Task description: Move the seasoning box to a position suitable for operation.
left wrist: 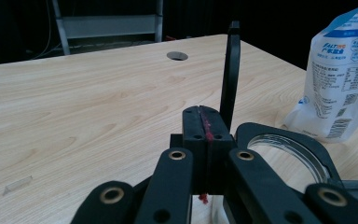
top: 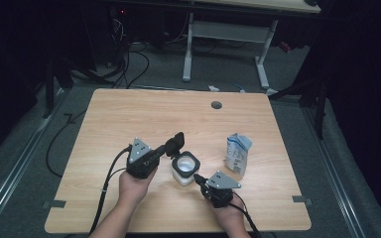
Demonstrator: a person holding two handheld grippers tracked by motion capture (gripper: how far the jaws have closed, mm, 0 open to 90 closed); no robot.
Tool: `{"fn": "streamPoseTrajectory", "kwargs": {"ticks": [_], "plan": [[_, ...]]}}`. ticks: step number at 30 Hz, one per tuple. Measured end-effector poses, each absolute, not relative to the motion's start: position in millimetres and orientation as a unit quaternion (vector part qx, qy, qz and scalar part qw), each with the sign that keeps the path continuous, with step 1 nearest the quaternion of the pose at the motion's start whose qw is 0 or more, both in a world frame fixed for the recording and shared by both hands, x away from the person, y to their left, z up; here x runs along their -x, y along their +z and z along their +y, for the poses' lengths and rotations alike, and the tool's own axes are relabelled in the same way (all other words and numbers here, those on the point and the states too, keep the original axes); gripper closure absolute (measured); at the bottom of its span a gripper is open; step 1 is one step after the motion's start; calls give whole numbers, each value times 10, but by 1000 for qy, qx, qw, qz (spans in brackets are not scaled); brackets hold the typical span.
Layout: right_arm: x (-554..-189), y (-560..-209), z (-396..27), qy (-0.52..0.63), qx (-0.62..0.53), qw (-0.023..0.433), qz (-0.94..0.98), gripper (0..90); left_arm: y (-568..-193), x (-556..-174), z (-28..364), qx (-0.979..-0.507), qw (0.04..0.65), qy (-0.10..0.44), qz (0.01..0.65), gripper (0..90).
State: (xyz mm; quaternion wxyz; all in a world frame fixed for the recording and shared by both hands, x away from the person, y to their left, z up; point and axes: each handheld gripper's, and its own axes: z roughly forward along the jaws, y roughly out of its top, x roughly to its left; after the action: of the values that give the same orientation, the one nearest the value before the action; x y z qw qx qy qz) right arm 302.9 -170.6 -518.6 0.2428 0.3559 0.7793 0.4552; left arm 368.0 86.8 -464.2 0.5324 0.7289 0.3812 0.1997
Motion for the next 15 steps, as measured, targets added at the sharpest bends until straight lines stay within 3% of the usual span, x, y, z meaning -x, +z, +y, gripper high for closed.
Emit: {"fn": "streamPoseTrajectory", "kwargs": {"ticks": [15], "plan": [[-3025, -5185, -1704, 456, -355, 243, 779, 894, -4702, -3583, 783, -738, 532, 196, 365, 899]]}}
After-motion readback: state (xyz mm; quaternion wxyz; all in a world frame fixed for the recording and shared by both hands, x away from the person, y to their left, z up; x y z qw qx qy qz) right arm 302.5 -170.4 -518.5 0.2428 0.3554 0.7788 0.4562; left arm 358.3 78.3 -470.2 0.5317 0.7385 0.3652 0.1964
